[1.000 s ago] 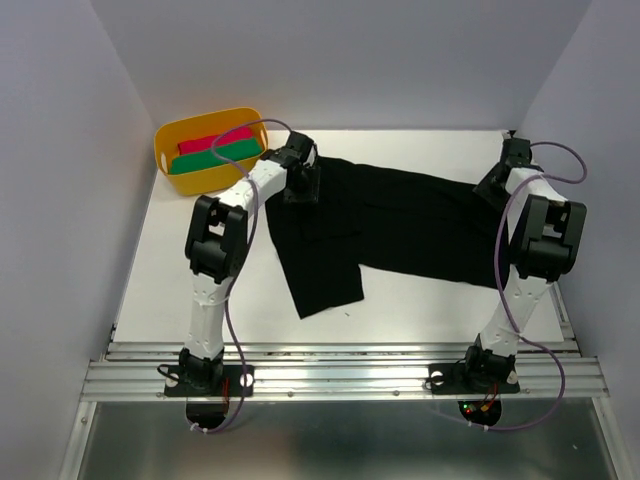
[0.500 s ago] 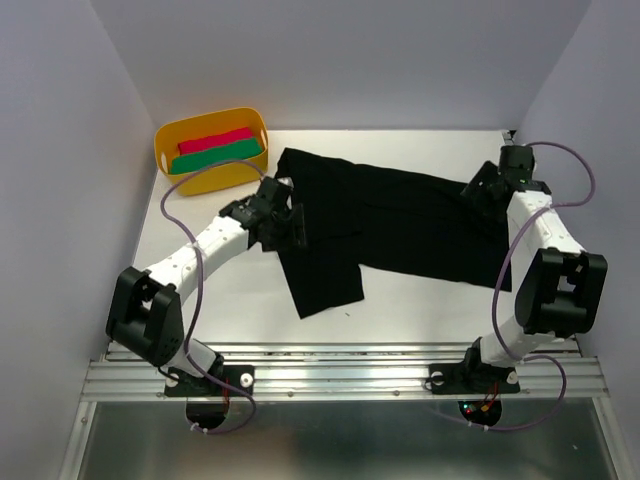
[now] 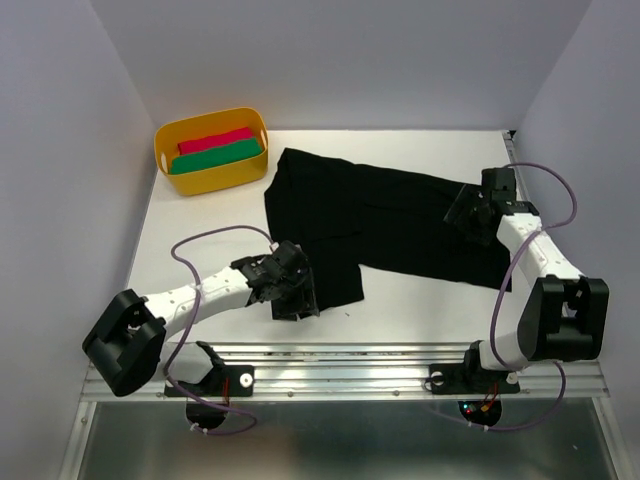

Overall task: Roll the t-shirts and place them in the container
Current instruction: Fold the T-shirt at the center of the board.

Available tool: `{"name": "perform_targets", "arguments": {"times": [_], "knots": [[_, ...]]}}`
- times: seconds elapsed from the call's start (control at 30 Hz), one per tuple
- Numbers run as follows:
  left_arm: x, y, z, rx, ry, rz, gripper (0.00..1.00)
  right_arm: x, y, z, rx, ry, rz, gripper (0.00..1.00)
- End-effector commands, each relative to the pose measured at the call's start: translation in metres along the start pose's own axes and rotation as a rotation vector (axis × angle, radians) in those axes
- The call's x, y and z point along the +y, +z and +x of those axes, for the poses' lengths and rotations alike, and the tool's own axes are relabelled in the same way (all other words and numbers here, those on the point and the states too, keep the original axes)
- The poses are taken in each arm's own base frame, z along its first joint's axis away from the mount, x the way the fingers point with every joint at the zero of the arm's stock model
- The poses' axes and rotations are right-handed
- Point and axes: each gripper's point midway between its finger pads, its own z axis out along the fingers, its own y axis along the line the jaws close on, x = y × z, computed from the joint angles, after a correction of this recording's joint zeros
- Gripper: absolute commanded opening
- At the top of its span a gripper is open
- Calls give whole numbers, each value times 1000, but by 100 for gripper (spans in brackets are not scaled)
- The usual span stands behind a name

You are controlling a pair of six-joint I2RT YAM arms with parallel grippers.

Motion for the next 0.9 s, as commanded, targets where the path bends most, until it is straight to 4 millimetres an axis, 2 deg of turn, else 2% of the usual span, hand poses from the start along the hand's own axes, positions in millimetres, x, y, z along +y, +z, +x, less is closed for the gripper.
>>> {"name": "perform_targets", "arguments": {"times": [0.0,0.27,0.5,0.63,0.8,0.87], "knots": [[-9,9,19,27,-47,24,68,6,-14,-4,-33,-11,-34,77],[4,19,12,-43,-86,-68,61,1,-23,6,-23,-16,-32,77],[17,20,-1,-121,-108,-141,60,-3,-30,9,-26,-14,-24,77],[23,29,-5,-143,-120,-170,60,-4,-32,9,-31,-9,-22,77],[24,38,-12,-151,-113,-211,60,-6,-34,14,-20,-1,-19,77],[21,42,-13,-151,-102,-203,56,-10,-36,18,-11,2,-2,77]]}}
